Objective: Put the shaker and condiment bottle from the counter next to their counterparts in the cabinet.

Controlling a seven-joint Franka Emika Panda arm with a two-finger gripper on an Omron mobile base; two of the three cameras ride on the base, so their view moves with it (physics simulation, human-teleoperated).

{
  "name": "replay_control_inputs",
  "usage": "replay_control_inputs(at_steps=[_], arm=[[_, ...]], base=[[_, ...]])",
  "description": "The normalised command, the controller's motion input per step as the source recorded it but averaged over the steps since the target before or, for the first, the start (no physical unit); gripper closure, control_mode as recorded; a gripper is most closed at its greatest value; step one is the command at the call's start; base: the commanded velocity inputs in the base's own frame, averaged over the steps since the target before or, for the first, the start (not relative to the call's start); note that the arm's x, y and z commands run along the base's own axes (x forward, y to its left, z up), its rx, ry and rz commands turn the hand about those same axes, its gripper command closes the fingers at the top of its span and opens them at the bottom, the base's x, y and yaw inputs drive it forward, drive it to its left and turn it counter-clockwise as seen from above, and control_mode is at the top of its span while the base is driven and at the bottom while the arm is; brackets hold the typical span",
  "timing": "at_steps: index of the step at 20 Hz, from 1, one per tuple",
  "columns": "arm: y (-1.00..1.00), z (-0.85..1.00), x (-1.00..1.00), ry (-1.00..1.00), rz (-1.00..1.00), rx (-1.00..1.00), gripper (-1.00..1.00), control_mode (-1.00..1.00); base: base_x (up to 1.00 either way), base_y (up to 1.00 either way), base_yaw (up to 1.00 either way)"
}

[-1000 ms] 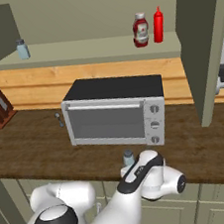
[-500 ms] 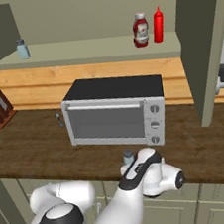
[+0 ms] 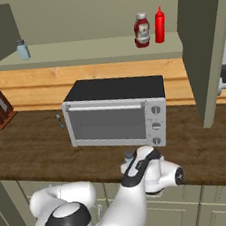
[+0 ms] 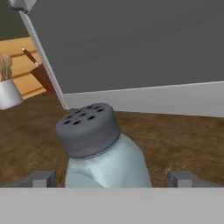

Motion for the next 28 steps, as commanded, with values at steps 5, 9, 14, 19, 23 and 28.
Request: replay_control_inputs(at_steps=[5, 9, 14, 19, 23, 28], arm=[[0.33, -0.21, 0.13, 0.06, 0.0, -0.04, 1.0, -1.0], [0.22, -0.22, 0.03, 0.11, 0.0, -0.02, 1.0, -1.0], [0.0, 0.39, -0.29, -0.27, 0.06, -0.01, 1.0, -1.0], [0.16, 0.98, -0.32, -0.43, 0.18, -0.11, 1.0, -1.0], [0.45, 1.0, -0.26, -0.15, 0.08, -0.11, 1.0, -1.0], [0.6, 1.0, -0.28, -0.01, 0.02, -0.1, 1.0, -1.0]], base=[[0.0, 0.0, 0.0], [0.0, 0.0, 0.0], [0.0, 0.0, 0.0], [0.0, 0.0, 0.0], [0.0, 0.0, 0.0], [0.0, 0.0, 0.0]])
